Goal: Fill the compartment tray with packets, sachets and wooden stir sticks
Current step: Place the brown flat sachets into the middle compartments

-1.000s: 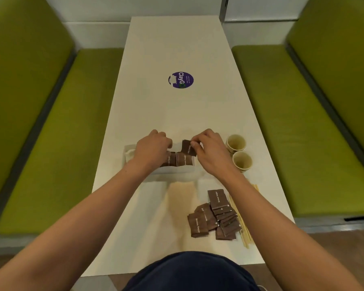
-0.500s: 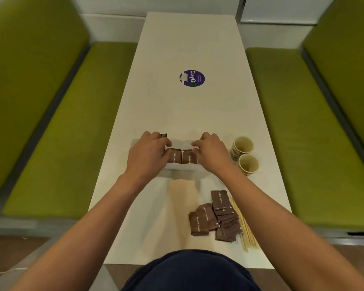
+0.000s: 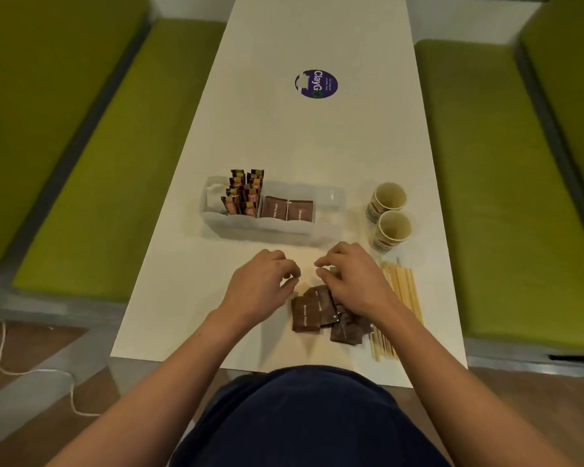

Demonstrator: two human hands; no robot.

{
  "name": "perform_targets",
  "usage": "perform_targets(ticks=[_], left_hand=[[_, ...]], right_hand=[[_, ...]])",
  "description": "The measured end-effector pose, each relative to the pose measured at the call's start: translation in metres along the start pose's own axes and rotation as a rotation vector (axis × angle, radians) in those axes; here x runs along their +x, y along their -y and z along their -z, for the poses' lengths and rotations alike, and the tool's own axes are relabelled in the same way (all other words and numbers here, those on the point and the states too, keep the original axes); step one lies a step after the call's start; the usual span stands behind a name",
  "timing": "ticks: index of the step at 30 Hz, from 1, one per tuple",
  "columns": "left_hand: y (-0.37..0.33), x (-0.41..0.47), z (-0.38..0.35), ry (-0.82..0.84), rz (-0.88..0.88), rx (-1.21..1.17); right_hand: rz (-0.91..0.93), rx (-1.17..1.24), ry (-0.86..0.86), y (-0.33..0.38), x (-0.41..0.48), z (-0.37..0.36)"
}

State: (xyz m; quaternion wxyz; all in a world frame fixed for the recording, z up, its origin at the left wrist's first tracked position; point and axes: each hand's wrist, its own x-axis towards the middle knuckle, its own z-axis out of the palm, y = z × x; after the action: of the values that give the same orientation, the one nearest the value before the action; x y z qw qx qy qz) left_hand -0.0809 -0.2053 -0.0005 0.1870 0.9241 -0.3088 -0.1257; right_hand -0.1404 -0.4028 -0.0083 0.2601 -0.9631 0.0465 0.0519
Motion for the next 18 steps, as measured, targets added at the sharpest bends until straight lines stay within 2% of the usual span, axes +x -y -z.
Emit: perform_targets(ticks=[3, 7, 10, 18], left_hand=[[-0.006, -0.017, -0.019, 0.097, 0.005, 0.003], [-0.009, -0.034, -0.033, 0.145, 0.054, -0.056], [-0.008, -0.038, -0.037, 0.154, 0.086, -0.043], [-0.005, -0.042, -0.028, 0.034, 0.237, -0.334]], right_hand=[[0.012, -0.076, 0.071, -0.005, -0.016, -0.006], [0.031, -0.212, 0.19, -0.008, -0.023, -0.008], [0.038, -0.255, 0.207, -0.005, -0.022, -0.007], [-0.02, -0.035, 0.2, 0.003, -0.018, 0.0]])
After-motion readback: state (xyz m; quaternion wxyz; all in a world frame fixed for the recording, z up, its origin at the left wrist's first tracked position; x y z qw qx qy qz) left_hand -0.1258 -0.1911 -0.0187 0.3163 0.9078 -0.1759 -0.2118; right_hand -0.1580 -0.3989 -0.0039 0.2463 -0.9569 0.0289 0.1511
